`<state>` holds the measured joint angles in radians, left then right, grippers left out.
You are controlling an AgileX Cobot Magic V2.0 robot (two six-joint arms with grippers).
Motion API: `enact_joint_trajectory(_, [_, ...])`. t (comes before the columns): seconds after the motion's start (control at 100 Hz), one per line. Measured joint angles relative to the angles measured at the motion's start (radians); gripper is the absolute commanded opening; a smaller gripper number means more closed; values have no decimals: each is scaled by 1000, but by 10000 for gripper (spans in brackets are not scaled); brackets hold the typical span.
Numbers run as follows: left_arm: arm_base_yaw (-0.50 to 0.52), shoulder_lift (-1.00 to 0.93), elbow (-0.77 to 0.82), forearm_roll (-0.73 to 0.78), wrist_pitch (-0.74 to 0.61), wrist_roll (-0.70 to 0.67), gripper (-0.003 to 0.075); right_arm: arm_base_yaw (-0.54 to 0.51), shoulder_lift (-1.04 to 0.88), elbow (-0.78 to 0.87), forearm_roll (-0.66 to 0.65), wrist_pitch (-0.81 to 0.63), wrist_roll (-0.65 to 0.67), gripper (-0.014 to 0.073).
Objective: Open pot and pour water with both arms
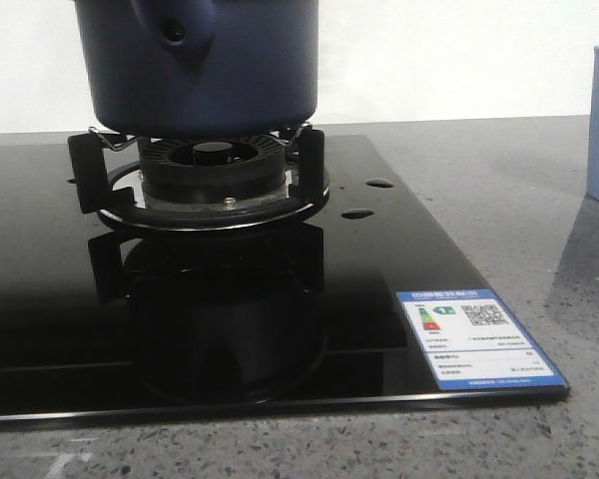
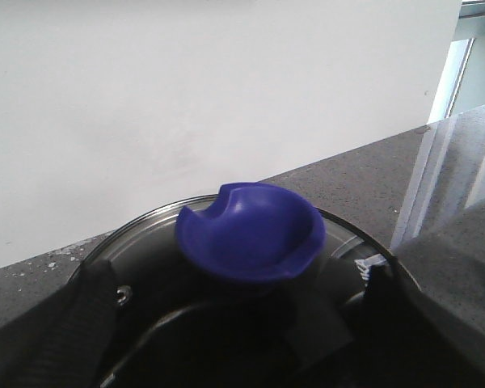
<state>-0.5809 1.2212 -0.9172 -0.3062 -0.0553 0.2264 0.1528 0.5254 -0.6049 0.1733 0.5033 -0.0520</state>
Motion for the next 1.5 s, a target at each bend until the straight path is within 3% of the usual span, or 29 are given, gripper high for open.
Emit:
enact_joint_trajectory(0.61, [-4,201,-152,8,4,0,585,0,0,0,0,0,0,495])
enact_joint_trajectory(0.68, [-4,208,-159,8,4,0,558,0,0,0,0,0,0,495])
enact_joint_trajectory(0.9, [-4,208,-160,19,4,0,355,0,0,0,0,0,0,495])
enact_joint_trajectory(1.5, [0,93,-160,76,44,0,351,-4,0,65,-91,-43,-2,495])
